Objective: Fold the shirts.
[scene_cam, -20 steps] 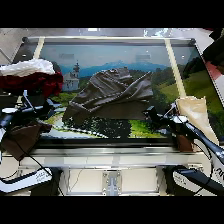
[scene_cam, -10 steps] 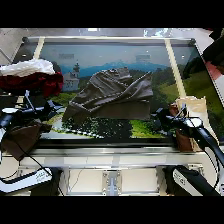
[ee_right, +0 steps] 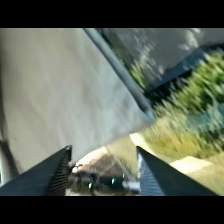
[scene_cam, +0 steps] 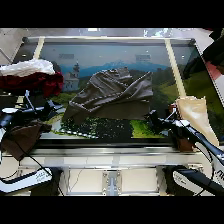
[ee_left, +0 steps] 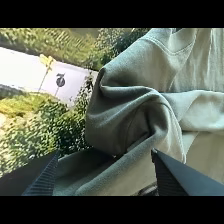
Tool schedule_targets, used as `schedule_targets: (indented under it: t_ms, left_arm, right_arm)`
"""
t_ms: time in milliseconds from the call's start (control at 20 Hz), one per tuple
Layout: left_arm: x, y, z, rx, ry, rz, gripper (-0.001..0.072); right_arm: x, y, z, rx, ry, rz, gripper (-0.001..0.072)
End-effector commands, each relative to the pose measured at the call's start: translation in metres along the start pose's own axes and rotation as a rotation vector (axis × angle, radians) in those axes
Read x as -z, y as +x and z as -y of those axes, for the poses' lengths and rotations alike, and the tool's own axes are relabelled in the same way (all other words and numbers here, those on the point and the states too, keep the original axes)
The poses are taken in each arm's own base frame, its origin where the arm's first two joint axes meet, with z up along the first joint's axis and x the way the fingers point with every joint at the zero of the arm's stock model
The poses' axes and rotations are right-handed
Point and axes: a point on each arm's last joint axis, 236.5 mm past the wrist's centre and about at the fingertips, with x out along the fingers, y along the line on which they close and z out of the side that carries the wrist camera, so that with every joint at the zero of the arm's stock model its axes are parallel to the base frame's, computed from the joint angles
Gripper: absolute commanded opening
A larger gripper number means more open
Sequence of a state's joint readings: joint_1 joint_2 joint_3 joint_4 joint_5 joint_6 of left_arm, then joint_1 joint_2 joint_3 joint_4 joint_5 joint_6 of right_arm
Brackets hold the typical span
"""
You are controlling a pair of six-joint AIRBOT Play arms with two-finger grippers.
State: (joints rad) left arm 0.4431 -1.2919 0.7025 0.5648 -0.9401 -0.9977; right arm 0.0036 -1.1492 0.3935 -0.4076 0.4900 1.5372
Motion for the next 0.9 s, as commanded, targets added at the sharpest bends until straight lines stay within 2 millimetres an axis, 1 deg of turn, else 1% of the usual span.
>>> schedule_targets:
  t_ms: [0, 100, 200, 250, 300, 350, 450, 600, 750, 850]
  left_arm:
    - [0.000, 0.000, 0.000, 0.000, 0.000, 0.000, 0.0649]
    - [0.000, 0.000, 0.000, 0.001, 0.000, 0.000, 0.0649]
    - [0.002, 0.000, 0.001, 0.005, 0.000, -0.008, 0.0649]
    - [0.004, 0.000, 0.003, 0.011, 0.000, -0.017, 0.0649]
    - [0.007, 0.000, 0.004, 0.019, 0.000, -0.029, 0.0649]
    - [0.010, 0.000, 0.006, 0.026, 0.001, -0.040, 0.0649]
    - [0.012, 0.000, 0.006, 0.028, 0.003, -0.051, 0.0649]
    - [0.013, 0.000, 0.006, 0.031, 0.047, -0.053, 0.0649]
    - [0.016, 0.005, 0.005, 0.036, 0.136, -0.069, 0.0648]
    - [0.020, 0.011, 0.012, 0.049, 0.217, -0.090, 0.0646]
  right_arm:
    - [-0.025, 0.004, -0.012, -0.019, 0.013, 0.103, 0.0331]
    - [-0.031, 0.003, -0.020, -0.036, 0.017, 0.118, 0.0319]
    - [-0.028, 0.004, -0.019, -0.033, 0.019, 0.106, 0.0304]
    - [-0.027, 0.006, -0.016, -0.024, 0.022, 0.098, 0.0228]
    - [-0.025, 0.009, -0.013, -0.014, 0.025, 0.088, 0.0058]
    - [-0.025, 0.010, -0.010, -0.009, 0.026, 0.084, 0.0011]
    - [-0.025, 0.009, -0.013, -0.012, -0.013, 0.084, 0.0011]
    - [-0.021, 0.008, -0.026, -0.036, -0.045, 0.056, 0.0011]
    - [-0.022, 0.006, -0.039, -0.058, -0.086, 0.051, 0.0011]
    - [-0.022, 0.006, -0.043, -0.064, -0.095, 0.046, 0.0011]
